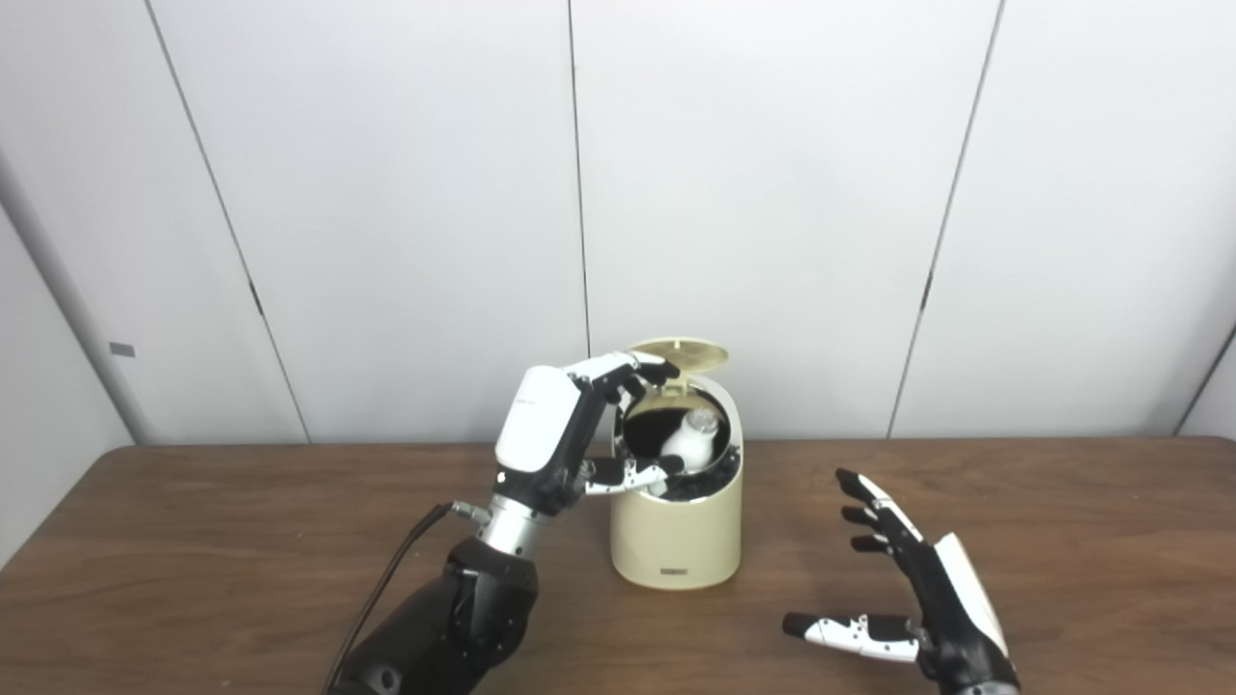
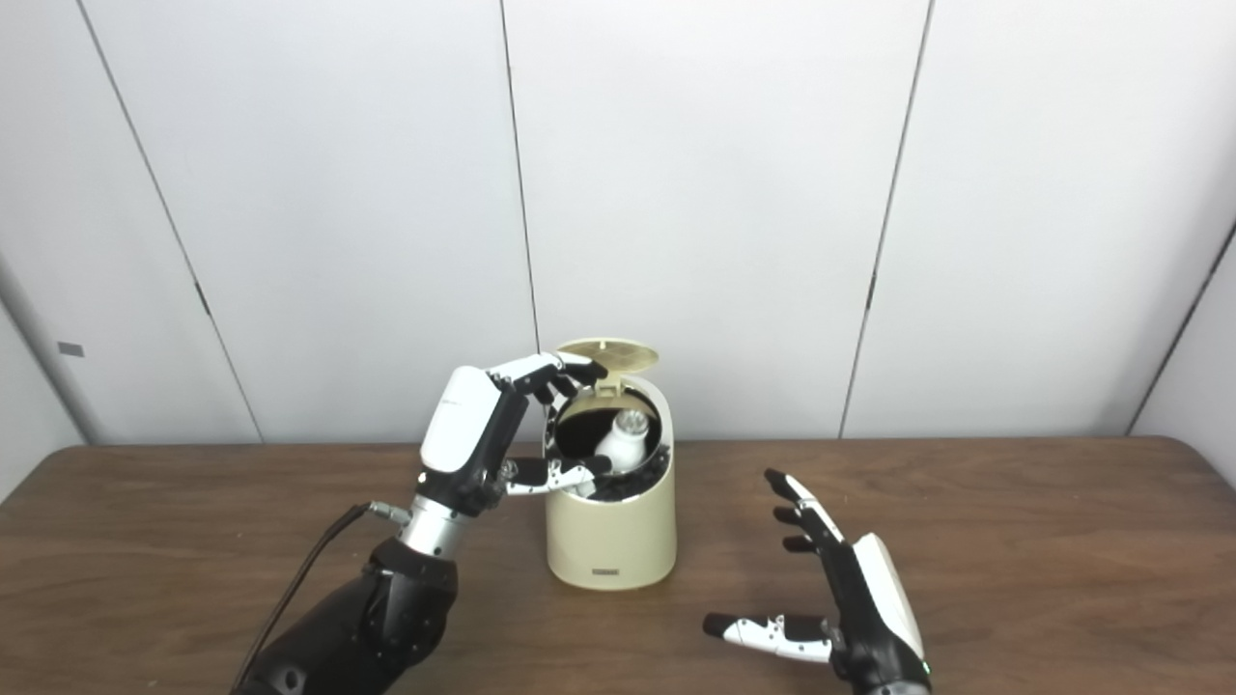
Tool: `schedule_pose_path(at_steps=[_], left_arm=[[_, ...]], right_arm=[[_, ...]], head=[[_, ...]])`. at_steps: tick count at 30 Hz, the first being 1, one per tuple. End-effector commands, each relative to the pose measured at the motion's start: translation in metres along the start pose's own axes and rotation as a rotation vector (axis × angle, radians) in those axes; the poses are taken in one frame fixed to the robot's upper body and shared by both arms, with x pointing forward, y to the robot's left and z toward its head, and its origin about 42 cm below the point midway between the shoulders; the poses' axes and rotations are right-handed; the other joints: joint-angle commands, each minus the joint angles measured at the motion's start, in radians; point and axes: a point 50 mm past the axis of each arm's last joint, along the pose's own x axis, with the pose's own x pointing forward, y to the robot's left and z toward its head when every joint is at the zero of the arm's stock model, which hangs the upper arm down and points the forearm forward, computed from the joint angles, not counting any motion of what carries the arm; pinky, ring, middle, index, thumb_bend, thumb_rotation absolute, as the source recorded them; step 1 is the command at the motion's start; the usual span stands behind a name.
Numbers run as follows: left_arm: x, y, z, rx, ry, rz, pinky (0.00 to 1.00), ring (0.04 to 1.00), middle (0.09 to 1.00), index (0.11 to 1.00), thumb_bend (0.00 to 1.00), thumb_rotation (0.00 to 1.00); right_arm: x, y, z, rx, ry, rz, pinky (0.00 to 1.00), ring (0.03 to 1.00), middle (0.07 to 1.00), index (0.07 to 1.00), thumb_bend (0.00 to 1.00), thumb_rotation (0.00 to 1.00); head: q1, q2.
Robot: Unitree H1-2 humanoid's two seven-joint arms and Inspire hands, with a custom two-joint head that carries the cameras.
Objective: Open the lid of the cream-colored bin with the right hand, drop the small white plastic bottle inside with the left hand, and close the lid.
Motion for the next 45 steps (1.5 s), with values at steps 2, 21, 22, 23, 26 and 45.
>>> schedule_pose_path(at_steps=[2,21,22,23,26,45], left_arm=[[0.021,0.012,0.008,-0.004,-0.061,0.047,0.48,0.580,0.645,0.677,0.88,0.05],[-0.022,0.051,0.012,-0.002,-0.119,0.297,0.35,0.397,0.467,0.503,0.52,0.00],[-0.027,0.053,0.009,-0.004,-0.105,0.320,0.36,0.406,0.470,0.502,0.52,0.00],[-0.032,0.056,0.008,-0.006,-0.092,0.339,0.37,0.418,0.473,0.502,0.52,0.00],[-0.047,0.063,0.003,-0.015,-0.050,0.396,0.40,0.448,0.482,0.499,0.52,0.00],[-0.123,0.097,0.006,-0.360,0.592,0.044,0.60,0.684,0.763,0.791,0.56,0.46]], right_arm=[[0.011,-0.008,0.017,0.003,-0.081,-0.031,0.74,0.839,0.900,0.889,0.80,0.23],[0.013,-0.011,0.015,0.010,-0.086,-0.044,0.72,0.824,0.887,0.887,0.78,0.20],[0.013,-0.012,0.015,0.012,-0.086,-0.044,0.72,0.826,0.888,0.886,0.78,0.20],[0.014,-0.012,0.015,0.013,-0.087,-0.043,0.72,0.827,0.889,0.886,0.77,0.20],[0.015,-0.012,0.014,0.020,-0.086,-0.039,0.74,0.829,0.890,0.888,0.77,0.19],[0.085,-0.040,0.090,-0.062,-0.349,-0.026,0.74,0.827,0.837,0.825,0.66,0.43]], head=[[0.001,0.001],[0.009,-0.008],[0.010,-0.008],[0.011,-0.008],[0.012,-0.009],[-0.020,-0.041]])
